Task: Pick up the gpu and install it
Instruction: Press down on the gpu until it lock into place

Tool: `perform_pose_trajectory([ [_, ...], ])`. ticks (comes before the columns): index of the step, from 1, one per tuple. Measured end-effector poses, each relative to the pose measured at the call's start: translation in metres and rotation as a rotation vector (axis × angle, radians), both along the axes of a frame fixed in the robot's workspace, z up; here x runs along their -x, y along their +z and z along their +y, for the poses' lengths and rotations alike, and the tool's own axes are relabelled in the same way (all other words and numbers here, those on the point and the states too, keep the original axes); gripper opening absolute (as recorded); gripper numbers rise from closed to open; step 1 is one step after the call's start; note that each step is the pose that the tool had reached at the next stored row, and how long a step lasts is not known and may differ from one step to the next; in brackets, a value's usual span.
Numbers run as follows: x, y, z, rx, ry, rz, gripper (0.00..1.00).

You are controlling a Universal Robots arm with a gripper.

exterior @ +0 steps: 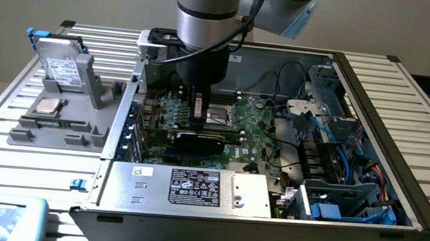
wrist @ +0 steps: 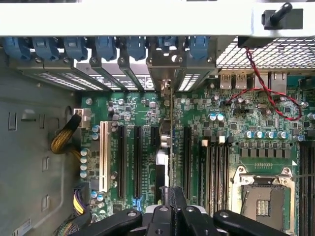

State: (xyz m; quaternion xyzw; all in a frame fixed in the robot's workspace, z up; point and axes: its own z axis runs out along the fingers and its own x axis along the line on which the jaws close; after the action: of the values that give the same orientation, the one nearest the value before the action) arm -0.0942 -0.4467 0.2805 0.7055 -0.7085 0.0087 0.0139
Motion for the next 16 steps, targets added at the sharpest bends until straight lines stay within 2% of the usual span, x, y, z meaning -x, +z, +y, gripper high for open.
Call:
perform_pose_trajectory([
  [2, 0.003, 0.0, 0.0008, 0.0029, 0.0, -0.0075, 0.12],
  [6, 0.009, 0.0001, 0.0018, 0.0105, 0.0, -0.0161, 0.12],
  [8, 0.011, 0.0, 0.0019, 0.011, 0.0, -0.019, 0.12],
  [11, 0.014, 0.0, 0.0019, 0.011, 0.0, -0.02, 0.12],
  [16, 0.023, -0.0006, 0.002, 0.0115, -0.005, -0.0284, 0.12],
])
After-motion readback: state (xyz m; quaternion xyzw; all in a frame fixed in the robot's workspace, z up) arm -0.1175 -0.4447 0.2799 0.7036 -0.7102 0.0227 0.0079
